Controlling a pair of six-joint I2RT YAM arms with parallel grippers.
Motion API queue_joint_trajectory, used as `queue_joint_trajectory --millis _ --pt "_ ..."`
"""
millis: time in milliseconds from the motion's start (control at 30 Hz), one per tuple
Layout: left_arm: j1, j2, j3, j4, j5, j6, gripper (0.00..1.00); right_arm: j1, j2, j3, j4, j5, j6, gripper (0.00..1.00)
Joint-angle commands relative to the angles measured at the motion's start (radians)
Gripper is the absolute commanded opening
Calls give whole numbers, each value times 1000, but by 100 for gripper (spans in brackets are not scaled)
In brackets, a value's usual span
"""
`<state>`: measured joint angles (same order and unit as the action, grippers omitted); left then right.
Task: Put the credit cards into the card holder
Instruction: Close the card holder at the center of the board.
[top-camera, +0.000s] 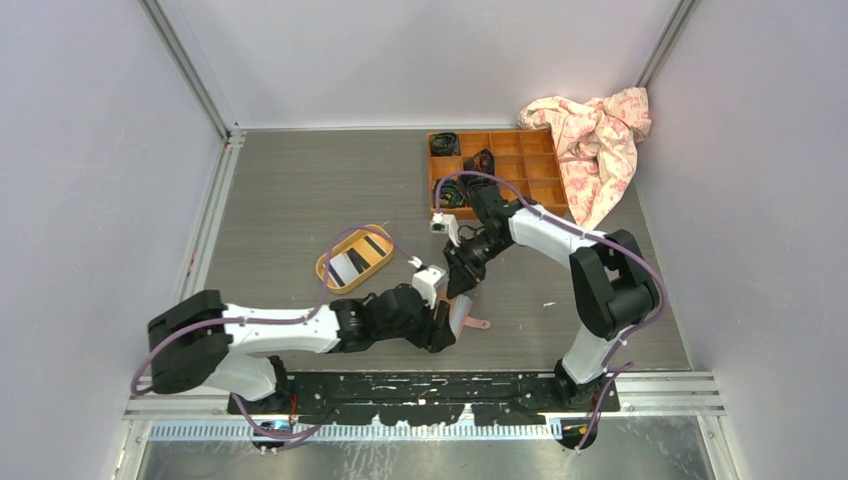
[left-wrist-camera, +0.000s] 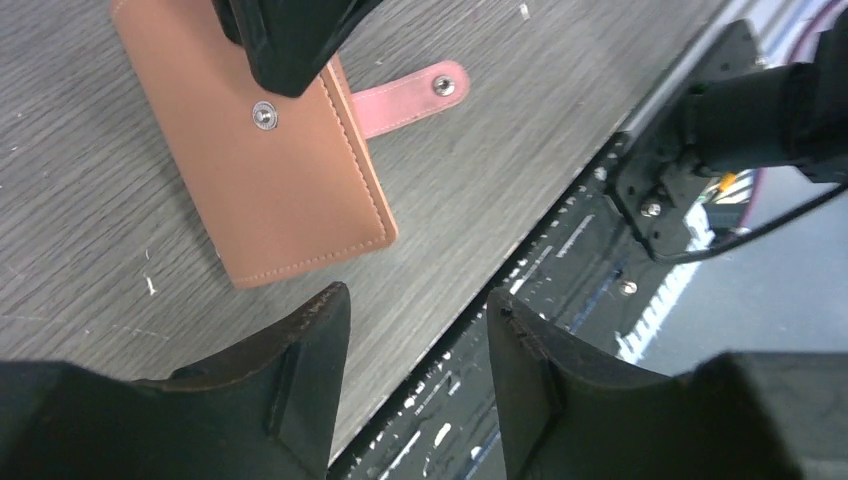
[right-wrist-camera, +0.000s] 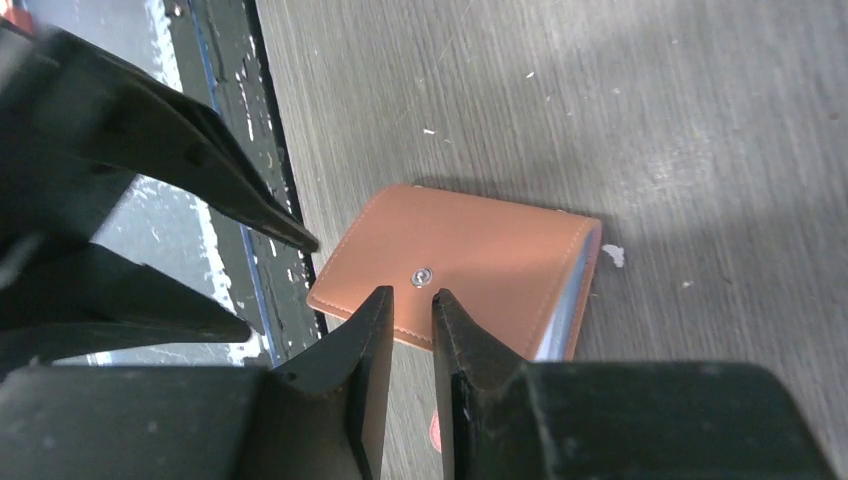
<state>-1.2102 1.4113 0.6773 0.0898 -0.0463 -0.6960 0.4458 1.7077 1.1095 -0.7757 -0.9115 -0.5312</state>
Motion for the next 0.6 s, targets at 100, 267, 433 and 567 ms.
queue_joint_trajectory --millis 100,267,433,567 --pt "39 -271 -124 77 -72 -9 50 50 7 52 -68 151 -121 25" --pt "128 -318 -181 48 -59 -49 50 59 -6 36 -93 245 -212 25" --pt "146 -173 -146 102 -64 -54 52 86 7 16 -88 294 -275 25" --pt "150 -33 -77 101 -93 -54 52 114 -5 -2 -82 340 -333 25"
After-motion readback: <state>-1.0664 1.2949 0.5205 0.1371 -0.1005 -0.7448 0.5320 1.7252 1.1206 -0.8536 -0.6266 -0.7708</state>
